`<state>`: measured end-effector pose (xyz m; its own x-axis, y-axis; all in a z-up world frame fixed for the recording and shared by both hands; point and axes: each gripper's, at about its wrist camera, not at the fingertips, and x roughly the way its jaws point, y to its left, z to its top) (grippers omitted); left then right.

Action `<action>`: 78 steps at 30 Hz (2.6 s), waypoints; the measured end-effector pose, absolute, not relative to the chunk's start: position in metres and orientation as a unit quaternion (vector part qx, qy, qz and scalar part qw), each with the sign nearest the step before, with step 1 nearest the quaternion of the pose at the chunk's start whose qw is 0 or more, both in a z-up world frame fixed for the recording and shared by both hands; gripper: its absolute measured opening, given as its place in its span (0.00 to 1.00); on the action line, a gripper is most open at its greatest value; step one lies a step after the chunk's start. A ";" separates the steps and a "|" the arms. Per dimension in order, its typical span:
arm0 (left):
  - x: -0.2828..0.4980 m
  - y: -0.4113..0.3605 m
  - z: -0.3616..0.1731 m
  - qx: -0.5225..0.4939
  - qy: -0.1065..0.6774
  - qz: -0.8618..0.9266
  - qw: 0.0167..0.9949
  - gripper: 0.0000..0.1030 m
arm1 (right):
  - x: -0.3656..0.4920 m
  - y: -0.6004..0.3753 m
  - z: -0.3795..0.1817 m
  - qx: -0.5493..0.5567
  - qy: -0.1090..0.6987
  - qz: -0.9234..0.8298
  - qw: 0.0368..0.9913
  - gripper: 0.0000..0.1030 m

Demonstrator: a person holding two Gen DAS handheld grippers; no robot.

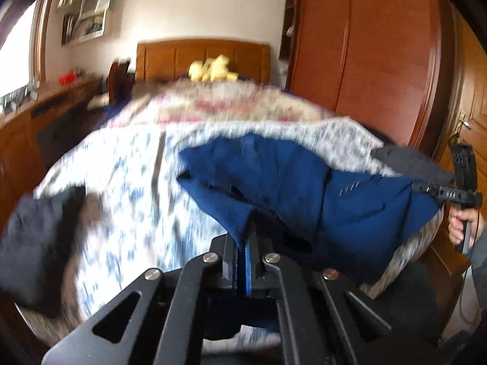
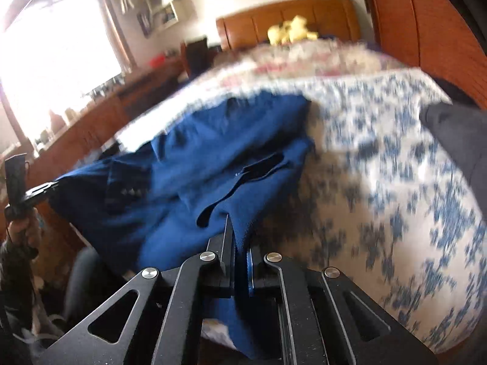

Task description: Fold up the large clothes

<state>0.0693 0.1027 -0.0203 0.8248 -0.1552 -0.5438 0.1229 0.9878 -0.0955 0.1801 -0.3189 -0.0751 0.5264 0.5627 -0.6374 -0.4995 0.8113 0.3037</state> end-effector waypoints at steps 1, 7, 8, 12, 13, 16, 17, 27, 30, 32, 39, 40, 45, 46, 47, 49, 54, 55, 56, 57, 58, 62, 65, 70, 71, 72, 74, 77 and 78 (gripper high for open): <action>0.074 0.100 -0.005 -0.024 0.274 -0.075 0.958 0.00 | 0.181 -0.315 -0.063 0.039 0.371 0.305 0.876 0.02; 0.082 0.081 0.080 0.009 0.208 -0.089 0.974 0.00 | 0.179 -0.295 0.011 0.028 0.306 0.318 0.897 0.02; 0.079 0.081 0.089 0.010 0.200 -0.092 0.975 0.00 | 0.177 -0.294 0.025 0.027 0.293 0.319 0.901 0.02; 0.070 0.085 0.133 0.014 0.169 -0.096 0.981 0.00 | 0.167 -0.299 0.073 0.025 0.255 0.329 0.909 0.02; 0.067 0.087 0.142 0.013 0.162 -0.098 0.982 0.00 | 0.161 -0.302 0.085 0.022 0.244 0.330 0.912 0.02; 0.057 0.091 0.161 0.010 0.144 -0.097 0.985 0.00 | 0.143 -0.313 0.117 0.016 0.217 0.334 0.917 0.02; 0.056 0.091 0.163 0.012 0.142 -0.094 0.985 0.00 | 0.138 -0.317 0.125 0.016 0.211 0.333 0.919 0.02; 0.130 0.102 0.100 0.013 0.210 -0.063 0.975 0.01 | 0.174 -0.334 0.116 -0.003 0.242 0.289 0.926 0.02; 0.166 0.103 0.069 0.008 0.236 -0.054 0.970 0.01 | 0.211 -0.322 0.083 -0.019 0.270 0.281 0.921 0.02; 0.186 0.105 0.052 0.004 0.249 -0.048 0.967 0.01 | 0.233 -0.313 0.063 -0.029 0.283 0.275 0.919 0.02; 0.228 0.102 -0.003 0.008 0.299 -0.035 0.953 0.03 | 0.315 -0.282 -0.009 -0.061 0.324 0.248 0.911 0.02; 0.231 0.101 -0.011 0.006 0.307 -0.036 0.951 0.03 | 0.323 -0.278 -0.020 -0.067 0.332 0.242 0.909 0.02; 0.223 0.103 -0.034 0.004 0.314 -0.037 0.949 0.24 | 0.342 -0.267 -0.062 -0.098 0.362 0.212 0.902 0.18; 0.219 0.104 -0.035 0.005 0.313 -0.036 0.949 0.26 | 0.342 -0.266 -0.067 -0.104 0.363 0.205 0.903 0.26; 0.214 0.105 -0.036 0.007 0.310 -0.034 0.950 0.32 | 0.341 -0.266 -0.070 -0.106 0.362 0.203 0.904 0.41; 0.204 0.103 -0.039 0.012 0.299 -0.034 0.954 0.37 | 0.336 -0.264 -0.071 -0.108 0.355 0.200 0.907 0.49; 0.187 0.104 -0.049 0.011 0.279 -0.038 0.959 0.51 | 0.318 -0.250 -0.067 -0.131 0.334 0.195 0.913 0.53; 0.185 0.106 -0.053 0.007 0.277 -0.041 0.960 0.51 | 0.315 -0.246 -0.066 -0.135 0.332 0.195 0.913 0.53; 0.181 0.106 -0.058 0.001 0.273 -0.044 0.961 0.51 | 0.312 -0.243 -0.065 -0.143 0.328 0.192 0.914 0.54; 0.179 0.108 -0.060 -0.002 0.269 -0.046 0.962 0.51 | 0.307 -0.238 -0.063 -0.151 0.320 0.188 0.916 0.55; 0.177 0.109 -0.065 -0.004 0.267 -0.046 0.963 0.51 | 0.304 -0.235 -0.062 -0.153 0.318 0.190 0.916 0.56; 0.176 0.110 -0.084 0.014 0.283 -0.058 0.957 0.51 | 0.292 -0.217 -0.059 -0.153 0.311 0.198 0.917 0.59; 0.174 0.116 -0.091 0.008 0.287 -0.063 0.956 0.51 | 0.286 -0.201 -0.065 -0.143 0.317 0.213 0.913 0.61; 0.167 0.127 -0.096 0.001 0.289 -0.061 0.955 0.51 | 0.280 -0.158 -0.089 -0.147 0.344 0.255 0.891 0.61; 0.166 0.130 -0.096 0.000 0.289 -0.060 0.956 0.51 | 0.278 -0.148 -0.094 -0.147 0.347 0.265 0.888 0.61; 0.164 0.132 -0.096 -0.002 0.288 -0.059 0.956 0.51 | 0.274 -0.138 -0.100 -0.146 0.347 0.275 0.885 0.61; 0.161 0.137 -0.097 -0.007 0.286 -0.057 0.956 0.51 | 0.268 -0.120 -0.111 -0.149 0.353 0.297 0.874 0.61; 0.156 0.144 -0.098 -0.017 0.280 -0.063 0.958 0.51 | 0.257 -0.095 -0.124 -0.168 0.359 0.322 0.860 0.61; 0.154 0.145 -0.098 -0.018 0.280 -0.063 0.958 0.51 | 0.253 -0.087 -0.127 -0.173 0.359 0.331 0.855 0.61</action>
